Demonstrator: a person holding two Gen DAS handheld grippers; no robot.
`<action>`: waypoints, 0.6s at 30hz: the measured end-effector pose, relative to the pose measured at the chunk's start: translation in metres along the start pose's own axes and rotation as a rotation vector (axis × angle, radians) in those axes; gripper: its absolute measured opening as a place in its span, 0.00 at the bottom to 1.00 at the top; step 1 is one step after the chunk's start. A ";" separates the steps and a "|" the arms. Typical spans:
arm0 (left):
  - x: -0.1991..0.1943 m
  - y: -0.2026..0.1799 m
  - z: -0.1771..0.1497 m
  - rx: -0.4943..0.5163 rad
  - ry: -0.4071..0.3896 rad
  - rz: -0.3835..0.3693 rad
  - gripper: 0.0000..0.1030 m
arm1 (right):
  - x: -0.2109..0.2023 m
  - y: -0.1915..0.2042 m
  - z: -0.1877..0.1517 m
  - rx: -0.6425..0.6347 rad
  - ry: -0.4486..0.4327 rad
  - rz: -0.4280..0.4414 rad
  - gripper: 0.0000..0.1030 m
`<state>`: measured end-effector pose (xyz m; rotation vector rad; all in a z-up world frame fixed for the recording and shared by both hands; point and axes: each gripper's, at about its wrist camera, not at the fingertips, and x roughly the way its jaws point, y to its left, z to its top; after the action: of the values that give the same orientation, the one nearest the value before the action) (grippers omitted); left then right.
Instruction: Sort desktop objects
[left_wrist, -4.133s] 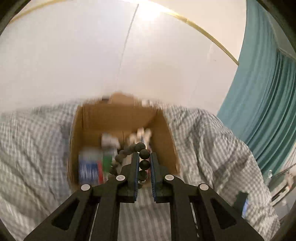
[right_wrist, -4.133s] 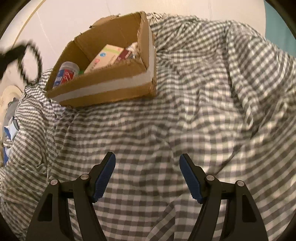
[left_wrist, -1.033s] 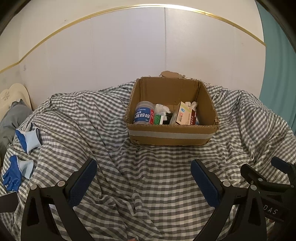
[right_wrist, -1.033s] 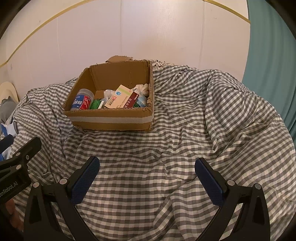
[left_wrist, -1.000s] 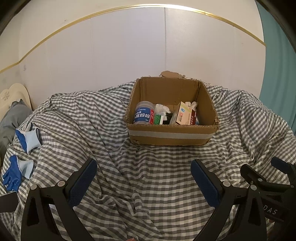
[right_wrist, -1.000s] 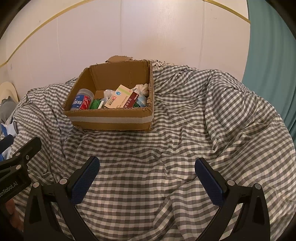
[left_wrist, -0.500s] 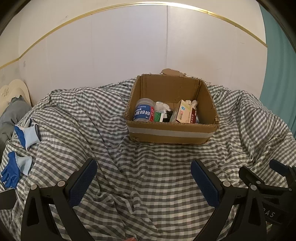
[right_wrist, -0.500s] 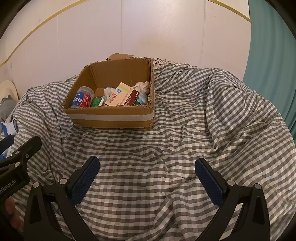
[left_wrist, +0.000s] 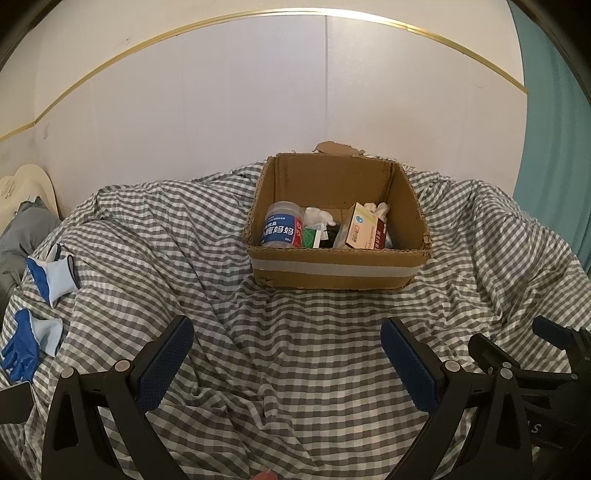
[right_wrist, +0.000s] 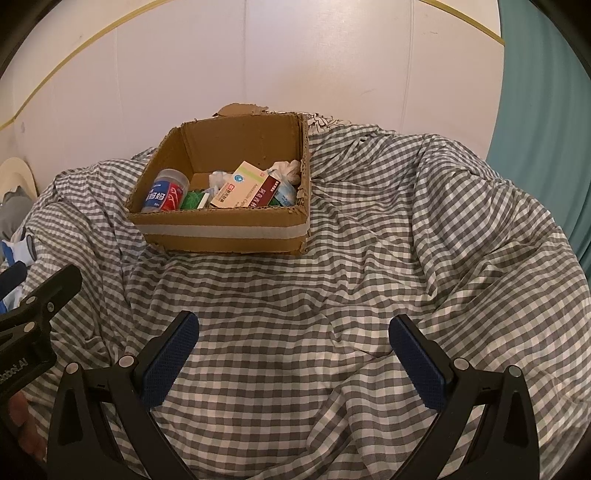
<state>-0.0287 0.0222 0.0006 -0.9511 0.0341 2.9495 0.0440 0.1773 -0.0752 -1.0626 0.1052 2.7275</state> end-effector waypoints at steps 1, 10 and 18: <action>0.000 0.000 0.000 0.000 0.002 -0.002 1.00 | 0.000 0.000 0.000 -0.001 0.001 0.000 0.99; 0.003 0.004 -0.001 -0.031 0.009 -0.006 1.00 | 0.003 0.001 -0.002 -0.004 0.008 -0.007 0.99; 0.006 0.003 -0.003 -0.027 0.009 -0.012 1.00 | 0.009 0.000 -0.006 -0.006 0.024 -0.009 0.99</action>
<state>-0.0321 0.0190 -0.0059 -0.9645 -0.0117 2.9422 0.0416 0.1777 -0.0853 -1.0947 0.0958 2.7098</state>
